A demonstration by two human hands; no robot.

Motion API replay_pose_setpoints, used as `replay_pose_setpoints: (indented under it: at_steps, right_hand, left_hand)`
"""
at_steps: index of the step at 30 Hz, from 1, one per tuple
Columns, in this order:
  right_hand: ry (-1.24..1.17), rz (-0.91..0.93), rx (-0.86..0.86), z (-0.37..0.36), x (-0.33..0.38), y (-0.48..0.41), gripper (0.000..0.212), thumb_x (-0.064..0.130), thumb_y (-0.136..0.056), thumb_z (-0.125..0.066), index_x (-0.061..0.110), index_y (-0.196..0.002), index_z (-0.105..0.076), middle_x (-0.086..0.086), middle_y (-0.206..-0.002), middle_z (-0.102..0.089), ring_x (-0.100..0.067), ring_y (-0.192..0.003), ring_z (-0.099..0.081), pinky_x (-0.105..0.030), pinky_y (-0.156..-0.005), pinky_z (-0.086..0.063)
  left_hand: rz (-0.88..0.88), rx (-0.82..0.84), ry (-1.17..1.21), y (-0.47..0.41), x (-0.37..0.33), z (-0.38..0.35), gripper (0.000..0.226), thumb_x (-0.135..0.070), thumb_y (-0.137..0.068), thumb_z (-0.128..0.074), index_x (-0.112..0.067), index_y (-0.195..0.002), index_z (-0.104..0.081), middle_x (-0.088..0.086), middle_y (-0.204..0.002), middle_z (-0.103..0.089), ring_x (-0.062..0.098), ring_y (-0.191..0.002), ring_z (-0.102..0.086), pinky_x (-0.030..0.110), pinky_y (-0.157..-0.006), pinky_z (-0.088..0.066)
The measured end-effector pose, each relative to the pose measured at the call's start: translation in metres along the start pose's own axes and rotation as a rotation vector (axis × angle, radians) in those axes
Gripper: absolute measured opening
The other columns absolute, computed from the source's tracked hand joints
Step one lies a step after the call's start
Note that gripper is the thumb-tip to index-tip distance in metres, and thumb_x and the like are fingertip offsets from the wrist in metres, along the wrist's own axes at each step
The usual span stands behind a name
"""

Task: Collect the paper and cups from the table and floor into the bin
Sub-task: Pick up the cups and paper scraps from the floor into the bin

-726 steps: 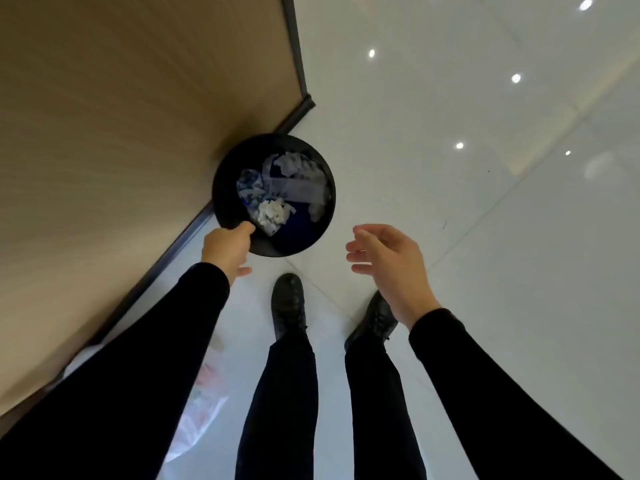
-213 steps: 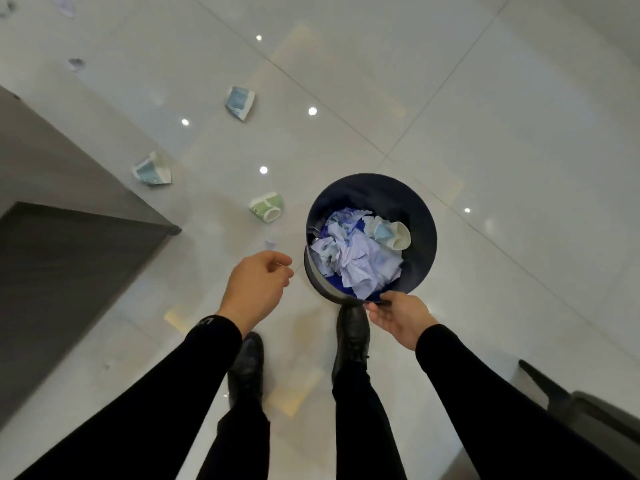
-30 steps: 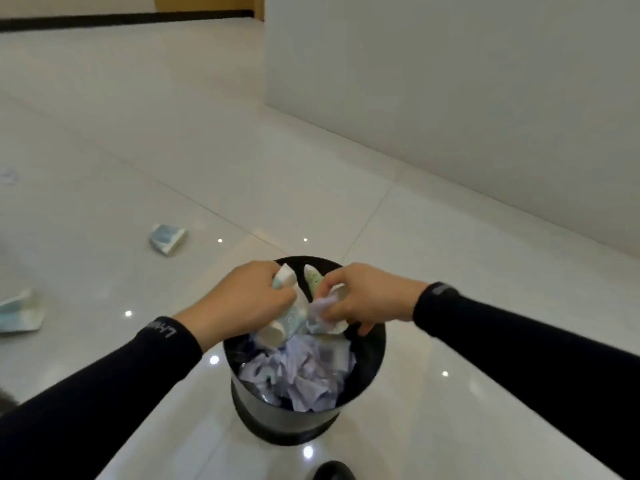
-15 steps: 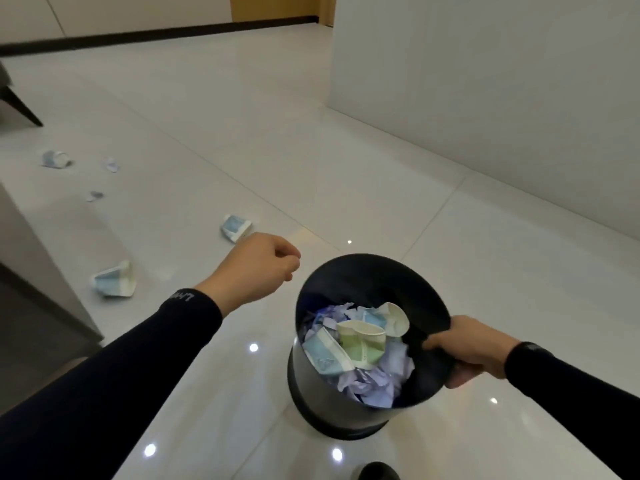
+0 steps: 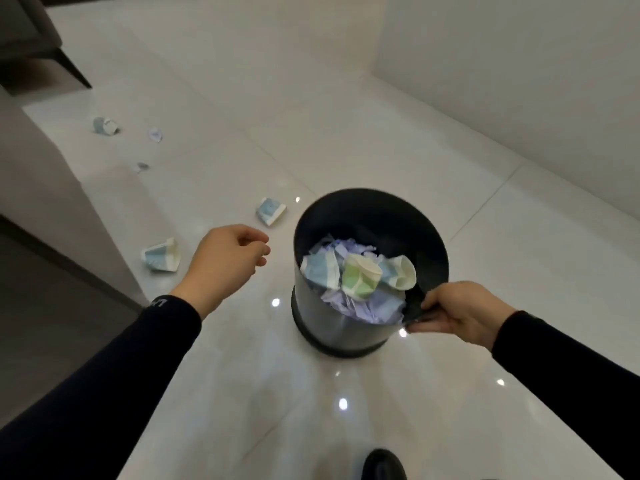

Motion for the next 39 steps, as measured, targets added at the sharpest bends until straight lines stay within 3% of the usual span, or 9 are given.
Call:
replay_pose_setpoints:
  at_steps: [8,15,17,22,27,31,35,39]
  right_hand:
    - [-0.009,-0.044,-0.008,-0.004,0.119,0.112,0.022,-0.019,-0.080,-0.040,-0.001,-0.076,-0.051,-0.022,-0.084,-0.057,-0.039,-0.061,-0.062,-0.033,-0.036,-0.054]
    - [0.028,-0.107,0.019,-0.001,0.216,0.155,0.023,-0.021,-0.078,-0.041,-0.001,-0.074,-0.053,-0.019,-0.079,-0.056,-0.038,-0.061,-0.061,-0.029,-0.035,-0.052]
    - [0.072,-0.095,0.037,-0.011,0.241,0.151,0.020,-0.018,-0.079,-0.044,0.000,-0.077,-0.053,-0.018,-0.080,-0.058,-0.034,-0.062,-0.062,-0.028,-0.040,-0.054]
    - [0.171,-0.064,0.104,-0.069,0.305,0.113,0.024,-0.013,-0.083,-0.046,0.008,-0.075,-0.051,-0.014,-0.077,-0.058,-0.026,-0.064,-0.062,-0.027,-0.048,-0.057]
    - [0.152,-0.068,0.100,-0.145,0.368,0.049,0.020,-0.017,-0.081,-0.045,0.001,-0.085,-0.053,-0.016,-0.081,-0.057,-0.028,-0.063,-0.060,-0.029,-0.043,-0.057]
    - [0.108,-0.065,0.032,-0.195,0.406,-0.010,0.022,-0.021,-0.080,-0.044,-0.003,-0.087,-0.055,-0.013,-0.078,-0.057,-0.028,-0.061,-0.058,-0.027,-0.034,-0.052]
    - [0.171,-0.017,0.020,-0.235,0.446,-0.061,0.018,-0.011,-0.083,-0.049,0.006,-0.086,-0.053,-0.010,-0.077,-0.058,-0.023,-0.063,-0.061,-0.026,-0.049,-0.056]
    - [0.207,-0.028,0.009,-0.265,0.467,-0.108,0.022,-0.011,-0.082,-0.048,0.009,-0.075,-0.050,-0.011,-0.076,-0.057,-0.023,-0.063,-0.061,-0.025,-0.050,-0.056]
  left_hand:
    - [0.247,0.067,-0.044,0.049,-0.098,0.057,0.020,-0.013,-0.083,-0.052,-0.029,-0.077,-0.061,0.000,-0.085,-0.071,0.015,-0.080,-0.067,0.035,-0.077,-0.054]
    - [0.337,0.042,-0.099,0.028,-0.195,0.110,0.015,-0.013,-0.084,-0.053,-0.018,-0.090,-0.066,0.000,-0.084,-0.069,0.008,-0.072,-0.064,0.024,-0.059,-0.048]
    - [0.353,0.032,-0.077,0.012,-0.205,0.120,0.016,-0.013,-0.084,-0.053,-0.015,-0.092,-0.066,0.000,-0.085,-0.069,0.009,-0.074,-0.065,0.024,-0.061,-0.048]
    - [0.381,0.015,-0.098,-0.044,-0.195,0.149,0.015,-0.017,-0.086,-0.052,-0.020,-0.094,-0.065,-0.001,-0.087,-0.068,0.012,-0.081,-0.065,0.029,-0.069,-0.050]
    - [0.389,-0.060,-0.012,-0.145,-0.173,0.187,0.016,-0.014,-0.087,-0.051,-0.021,-0.093,-0.064,-0.002,-0.089,-0.069,0.013,-0.081,-0.065,0.034,-0.077,-0.053]
    - [0.425,-0.127,0.098,-0.224,-0.148,0.213,0.019,-0.014,-0.087,-0.049,-0.028,-0.083,-0.061,-0.005,-0.084,-0.069,0.011,-0.077,-0.066,0.026,-0.066,-0.050]
    - [0.534,-0.067,0.134,-0.275,-0.111,0.206,0.019,-0.011,-0.085,-0.050,-0.024,-0.080,-0.061,0.001,-0.086,-0.069,0.014,-0.075,-0.065,0.028,-0.067,-0.049]
    - [0.611,-0.032,0.175,-0.307,-0.079,0.191,0.018,-0.011,-0.085,-0.049,-0.022,-0.082,-0.063,0.003,-0.087,-0.069,0.014,-0.073,-0.065,0.027,-0.067,-0.049]
Point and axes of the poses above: each hand's wrist, its own y-axis away from the middle knuckle, its own z-axis out of the back of the hand, x = y × z, the point moved 9 cm from there along -y, towards the middle knuckle
